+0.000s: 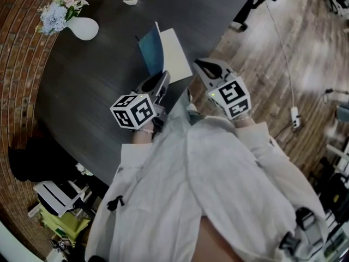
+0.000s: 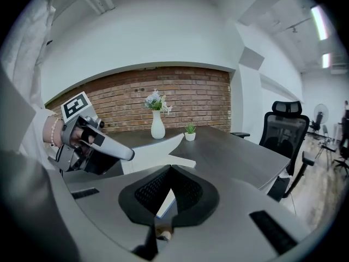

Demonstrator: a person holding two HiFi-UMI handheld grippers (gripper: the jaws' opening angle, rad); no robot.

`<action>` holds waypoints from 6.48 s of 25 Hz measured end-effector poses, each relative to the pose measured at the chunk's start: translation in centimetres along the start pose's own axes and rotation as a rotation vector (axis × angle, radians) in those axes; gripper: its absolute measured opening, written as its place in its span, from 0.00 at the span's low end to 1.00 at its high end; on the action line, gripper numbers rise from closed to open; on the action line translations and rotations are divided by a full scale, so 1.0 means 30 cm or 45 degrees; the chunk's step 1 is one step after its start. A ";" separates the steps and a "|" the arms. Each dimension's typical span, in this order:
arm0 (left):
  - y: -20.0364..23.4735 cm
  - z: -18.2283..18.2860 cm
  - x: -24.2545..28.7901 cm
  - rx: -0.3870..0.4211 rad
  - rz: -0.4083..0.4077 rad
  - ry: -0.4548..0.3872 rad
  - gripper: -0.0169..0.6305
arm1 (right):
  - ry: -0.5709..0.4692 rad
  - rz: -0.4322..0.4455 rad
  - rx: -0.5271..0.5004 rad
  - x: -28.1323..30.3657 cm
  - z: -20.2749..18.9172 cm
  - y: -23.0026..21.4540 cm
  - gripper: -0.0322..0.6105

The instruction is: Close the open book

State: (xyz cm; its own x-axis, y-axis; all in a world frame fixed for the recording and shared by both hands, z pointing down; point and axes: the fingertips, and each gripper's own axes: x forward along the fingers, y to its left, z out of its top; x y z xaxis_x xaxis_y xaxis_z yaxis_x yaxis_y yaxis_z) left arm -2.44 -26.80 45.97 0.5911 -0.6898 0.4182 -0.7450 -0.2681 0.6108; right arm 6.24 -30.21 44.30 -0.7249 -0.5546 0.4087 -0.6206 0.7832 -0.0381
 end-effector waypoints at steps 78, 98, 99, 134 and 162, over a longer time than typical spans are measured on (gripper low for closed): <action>-0.053 -0.213 0.243 0.533 0.020 0.427 0.21 | 0.152 0.012 0.177 -0.029 -0.175 0.019 0.06; -0.084 -0.024 0.008 0.438 0.050 0.093 0.09 | -0.010 0.220 0.195 -0.009 0.074 0.119 0.06; -0.088 -0.017 -0.001 0.432 0.048 0.077 0.08 | -0.020 0.228 0.187 -0.009 0.092 0.126 0.06; -0.146 -0.061 -0.170 0.419 0.105 -0.085 0.03 | -0.030 0.341 0.082 -0.110 0.110 0.309 0.06; -0.142 -0.122 -0.194 0.397 0.157 -0.042 0.03 | -0.017 0.345 0.131 -0.134 0.070 0.354 0.06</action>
State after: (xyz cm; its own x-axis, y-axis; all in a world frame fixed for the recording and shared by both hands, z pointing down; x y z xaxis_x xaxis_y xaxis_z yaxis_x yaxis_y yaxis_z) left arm -1.59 -19.17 43.40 0.4842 -0.7498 0.4511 -0.8720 -0.3706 0.3199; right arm 1.93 -20.25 40.34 -0.8718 -0.3329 0.3593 -0.4302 0.8711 -0.2368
